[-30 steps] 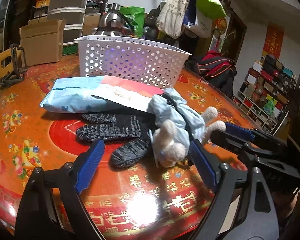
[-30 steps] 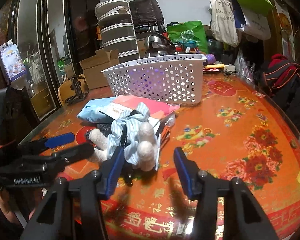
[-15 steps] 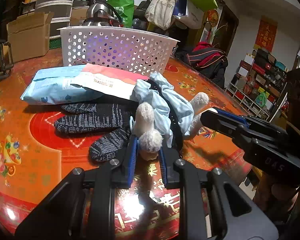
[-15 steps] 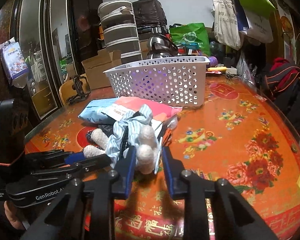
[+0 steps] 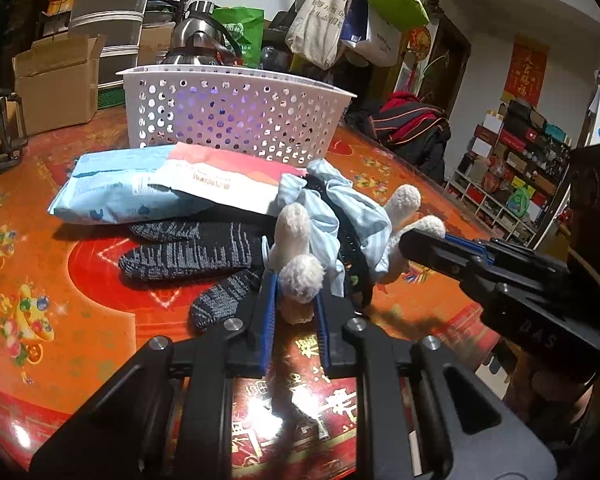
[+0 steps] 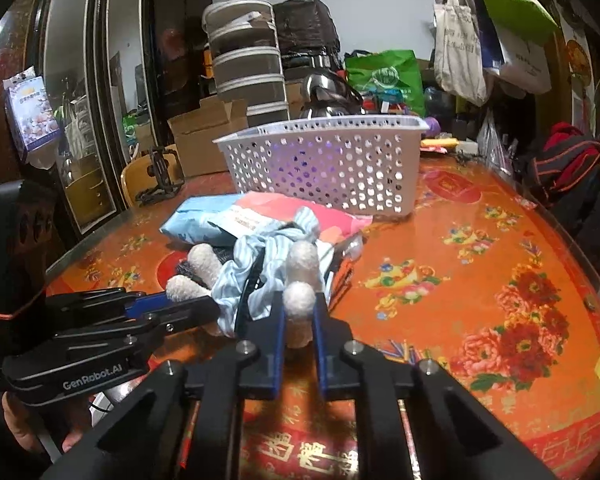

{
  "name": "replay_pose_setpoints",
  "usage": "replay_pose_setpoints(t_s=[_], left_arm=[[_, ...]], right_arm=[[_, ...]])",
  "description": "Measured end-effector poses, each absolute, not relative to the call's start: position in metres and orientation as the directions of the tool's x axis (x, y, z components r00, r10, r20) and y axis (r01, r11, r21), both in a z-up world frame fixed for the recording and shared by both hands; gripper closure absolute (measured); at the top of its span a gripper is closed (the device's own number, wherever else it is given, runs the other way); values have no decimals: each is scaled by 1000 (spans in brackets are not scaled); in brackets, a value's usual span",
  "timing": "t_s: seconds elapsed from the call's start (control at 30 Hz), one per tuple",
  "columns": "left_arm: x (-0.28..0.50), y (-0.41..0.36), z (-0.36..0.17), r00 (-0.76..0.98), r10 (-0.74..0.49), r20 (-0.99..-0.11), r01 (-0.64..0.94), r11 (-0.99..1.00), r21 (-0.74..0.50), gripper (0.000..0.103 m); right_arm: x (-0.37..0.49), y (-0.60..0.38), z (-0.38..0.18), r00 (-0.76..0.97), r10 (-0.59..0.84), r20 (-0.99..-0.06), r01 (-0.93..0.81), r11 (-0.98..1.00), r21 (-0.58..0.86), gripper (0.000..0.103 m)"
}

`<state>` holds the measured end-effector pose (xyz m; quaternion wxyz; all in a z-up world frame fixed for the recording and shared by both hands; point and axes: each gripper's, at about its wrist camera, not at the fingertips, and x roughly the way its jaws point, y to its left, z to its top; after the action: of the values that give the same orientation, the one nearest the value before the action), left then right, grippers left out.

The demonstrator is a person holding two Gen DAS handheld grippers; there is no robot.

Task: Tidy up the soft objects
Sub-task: 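Carry the plush toy into the white basket and open both tools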

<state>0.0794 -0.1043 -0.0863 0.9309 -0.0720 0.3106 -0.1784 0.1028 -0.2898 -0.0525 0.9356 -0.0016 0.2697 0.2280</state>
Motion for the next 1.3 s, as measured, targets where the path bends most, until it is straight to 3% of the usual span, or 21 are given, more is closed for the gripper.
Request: replay_pose_setpoints(t_s=[0.73, 1.13, 1.3], left_arm=[[94, -66, -6, 817, -370, -442, 283, 925, -253, 88], [169, -49, 75, 845, -323, -427, 246, 942, -227, 88], [218, -53, 92, 843, -273, -464, 206, 960, -191, 88]], right_arm=[[118, -280, 17, 783, 486, -388, -483, 868, 113, 93], [193, -262, 82, 771, 516, -373, -514, 850, 113, 93], [235, -253, 98, 777, 489, -397, -492, 864, 102, 93]])
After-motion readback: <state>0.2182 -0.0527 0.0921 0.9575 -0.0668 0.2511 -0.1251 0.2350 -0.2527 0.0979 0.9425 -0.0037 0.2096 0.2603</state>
